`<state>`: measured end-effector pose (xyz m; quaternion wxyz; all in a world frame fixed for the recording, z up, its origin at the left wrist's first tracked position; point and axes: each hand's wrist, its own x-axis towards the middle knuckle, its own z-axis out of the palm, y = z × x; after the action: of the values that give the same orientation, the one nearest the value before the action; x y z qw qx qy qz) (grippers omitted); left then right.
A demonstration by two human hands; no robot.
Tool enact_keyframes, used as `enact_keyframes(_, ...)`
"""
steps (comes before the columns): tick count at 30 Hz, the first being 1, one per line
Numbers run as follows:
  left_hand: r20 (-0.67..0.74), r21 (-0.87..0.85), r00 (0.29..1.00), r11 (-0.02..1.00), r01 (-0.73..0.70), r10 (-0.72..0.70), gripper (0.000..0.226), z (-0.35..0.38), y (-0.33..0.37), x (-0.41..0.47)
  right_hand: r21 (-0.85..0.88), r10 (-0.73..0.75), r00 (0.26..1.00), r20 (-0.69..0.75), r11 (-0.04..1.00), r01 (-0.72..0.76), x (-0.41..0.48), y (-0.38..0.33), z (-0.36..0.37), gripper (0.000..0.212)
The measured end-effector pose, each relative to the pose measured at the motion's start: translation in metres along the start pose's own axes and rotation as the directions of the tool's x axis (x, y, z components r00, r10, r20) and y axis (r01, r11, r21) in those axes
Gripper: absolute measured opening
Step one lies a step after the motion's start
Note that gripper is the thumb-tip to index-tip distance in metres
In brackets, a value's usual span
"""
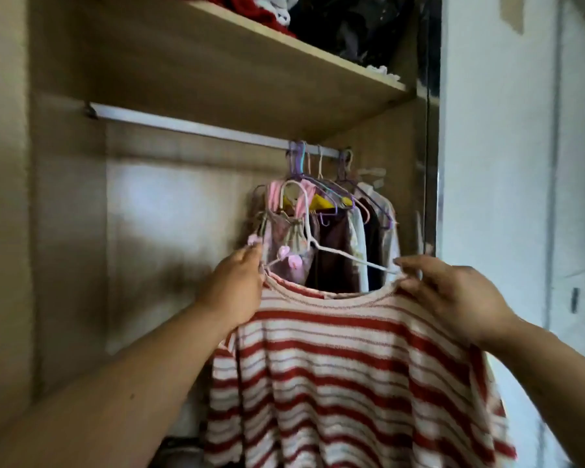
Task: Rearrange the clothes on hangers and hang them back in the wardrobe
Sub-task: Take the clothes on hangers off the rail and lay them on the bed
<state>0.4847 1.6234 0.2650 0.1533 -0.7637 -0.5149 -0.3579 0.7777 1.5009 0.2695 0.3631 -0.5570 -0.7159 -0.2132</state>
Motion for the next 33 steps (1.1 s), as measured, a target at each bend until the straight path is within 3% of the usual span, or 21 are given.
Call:
enact_keyframes(4,0.072,0.044,0.996,0.998,-0.050,0.046,0.010,0.032,0.003,-0.048,-0.055,0.208,0.978,0.033,0.977,-0.206,-0.077,-0.021,-0.005,0.031)
enact_keyframes(8,-0.018,-0.138,0.991,0.981,-0.133,0.132,0.015,0.047,0.018,-0.101,-0.112,0.439,0.898,-0.025,0.891,-0.439,-0.163,-0.056,-0.004,0.025)
enact_keyframes(12,-0.005,-0.401,0.958,0.877,-0.264,0.287,0.014,0.046,0.024,-0.158,-0.283,0.678,0.728,-0.096,0.683,-0.673,-0.253,-0.114,0.000,0.023)
enact_keyframes(14,0.035,-0.425,0.933,0.850,-0.311,0.358,0.015,0.043,0.028,-0.187,-0.374,0.743,0.669,-0.040,0.609,-0.699,-0.294,-0.143,0.000,0.025)
enact_keyframes(18,0.087,-0.486,0.856,0.772,-0.410,0.510,0.020,0.034,0.044,-0.235,-0.377,0.889,0.458,0.021,0.432,-0.820,-0.365,-0.203,-0.007,0.033)
enact_keyframes(20,0.137,-0.537,0.799,0.722,-0.437,0.586,0.021,0.032,0.057,-0.262,-0.383,0.931,0.365,0.031,0.348,-0.856,-0.402,-0.229,-0.012,0.031)
enact_keyframes(22,0.174,-0.589,0.716,0.655,-0.475,0.676,0.022,0.035,0.072,-0.296,-0.352,0.973,0.223,0.062,0.230,-0.907,-0.444,-0.255,-0.019,0.030)
enact_keyframes(26,0.251,-0.661,0.544,0.552,-0.508,0.801,0.022,0.035,0.106,-0.377,-0.327,0.998,0.017,0.061,0.036,-0.944,-0.526,-0.311,-0.043,0.028)
enact_keyframes(30,0.335,-0.734,0.355,0.478,-0.483,0.873,0.023,0.022,0.147,-0.469,-0.433,0.992,-0.117,0.044,-0.086,-0.897,-0.598,-0.378,-0.079,0.031)
enact_keyframes(33,0.333,-0.780,0.203,0.390,-0.488,0.921,0.024,-0.003,0.187,-0.536,-0.414,0.954,-0.300,-0.001,-0.273,-0.868,-0.646,-0.428,-0.117,0.031)
